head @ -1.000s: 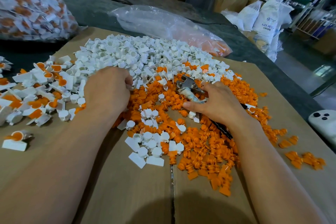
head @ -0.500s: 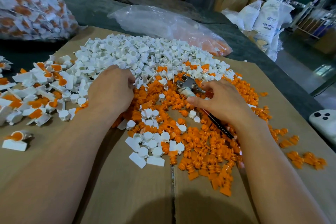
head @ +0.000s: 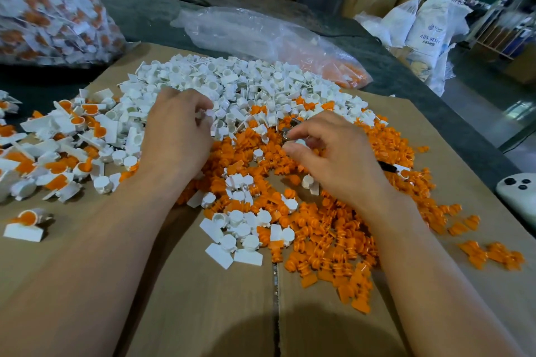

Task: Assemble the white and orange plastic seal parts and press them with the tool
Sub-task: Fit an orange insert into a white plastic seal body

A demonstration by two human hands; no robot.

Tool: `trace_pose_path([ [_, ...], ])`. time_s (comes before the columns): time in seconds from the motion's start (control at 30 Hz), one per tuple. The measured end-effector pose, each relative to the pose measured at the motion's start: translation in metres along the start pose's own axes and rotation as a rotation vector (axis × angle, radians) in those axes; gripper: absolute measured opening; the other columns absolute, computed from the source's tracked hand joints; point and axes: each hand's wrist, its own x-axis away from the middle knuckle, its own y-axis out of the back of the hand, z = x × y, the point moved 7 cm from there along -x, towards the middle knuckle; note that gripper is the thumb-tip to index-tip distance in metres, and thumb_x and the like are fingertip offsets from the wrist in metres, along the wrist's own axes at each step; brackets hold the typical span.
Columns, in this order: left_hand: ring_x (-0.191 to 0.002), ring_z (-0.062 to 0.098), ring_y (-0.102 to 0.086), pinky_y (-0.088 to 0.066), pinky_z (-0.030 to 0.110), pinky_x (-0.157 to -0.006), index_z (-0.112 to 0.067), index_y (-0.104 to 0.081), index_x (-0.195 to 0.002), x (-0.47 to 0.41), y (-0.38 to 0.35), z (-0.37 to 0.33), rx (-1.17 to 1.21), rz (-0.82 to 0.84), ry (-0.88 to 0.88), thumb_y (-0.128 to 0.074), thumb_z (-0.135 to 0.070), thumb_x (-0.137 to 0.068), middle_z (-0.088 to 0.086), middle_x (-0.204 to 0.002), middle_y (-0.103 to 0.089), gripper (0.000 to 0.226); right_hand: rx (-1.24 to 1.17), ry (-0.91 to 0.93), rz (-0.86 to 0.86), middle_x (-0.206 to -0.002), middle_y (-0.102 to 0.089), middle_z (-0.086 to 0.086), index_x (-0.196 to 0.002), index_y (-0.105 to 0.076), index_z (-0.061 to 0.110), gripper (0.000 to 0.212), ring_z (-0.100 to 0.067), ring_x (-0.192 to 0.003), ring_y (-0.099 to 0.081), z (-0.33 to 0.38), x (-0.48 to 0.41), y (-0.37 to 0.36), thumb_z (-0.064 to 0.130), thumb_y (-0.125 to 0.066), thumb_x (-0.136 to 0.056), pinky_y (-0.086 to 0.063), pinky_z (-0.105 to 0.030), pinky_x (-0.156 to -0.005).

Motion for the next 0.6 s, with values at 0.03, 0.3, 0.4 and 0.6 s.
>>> trace_pose_path([
  [0.03, -0.083, 0.013, -0.050, -0.031, 0.014, -0.071, -0.014, -0.064, -0.105, 0.000, 0.000, 0.000, 0.053, -0.005, 0.023, -0.056, -0.011, -0.090, 0.006, -0.108, -0.058, 0.017, 0.018, 0.032, 0.062, -0.095, -0.052, 0.008, -0.102, -0.067, 0.018, 0.022, -0.005, -0.088, -0.047, 0.004, 0.001, -0.007, 0.030, -0.062, -0.085, -0.037, -0.022, -0.077],
  [0.3, -0.063, 0.000, -0.059, -0.045, 0.009, -0.059, -0.026, -0.065, -0.103, 0.006, -0.009, -0.006, 0.571, 0.135, 0.162, -0.057, -0.008, -0.089, -0.012, -0.082, -0.058, 0.024, 0.166, 0.085, 0.307, -0.120, -0.045, 0.003, -0.132, -0.048, 0.023, 0.044, -0.011, -0.113, -0.039, 0.010, 0.003, -0.045, 0.025, -0.057, -0.089, -0.030, -0.018, -0.083],
  [0.4, -0.062, 0.002, -0.060, -0.048, 0.008, -0.062, -0.030, -0.065, -0.086, 0.010, -0.010, -0.012, 0.644, 0.190, 0.126, -0.062, -0.004, -0.086, -0.007, -0.076, -0.060, 0.026, 0.201, 0.063, 0.315, -0.117, -0.046, 0.000, -0.129, -0.050, 0.019, 0.043, -0.014, -0.112, -0.040, 0.006, 0.001, -0.050, 0.030, -0.059, -0.088, -0.034, -0.022, -0.083],
  [0.6, -0.061, 0.000, -0.058, -0.046, 0.007, -0.056, -0.024, -0.065, -0.079, 0.014, -0.013, -0.015, 0.712, 0.256, 0.137, -0.069, 0.002, -0.076, -0.008, -0.070, -0.067, 0.027, 0.180, 0.046, 0.283, -0.109, -0.050, -0.003, -0.119, -0.056, 0.015, 0.035, -0.017, -0.102, -0.048, 0.006, -0.001, -0.047, 0.028, -0.060, -0.087, -0.042, -0.031, -0.082],
])
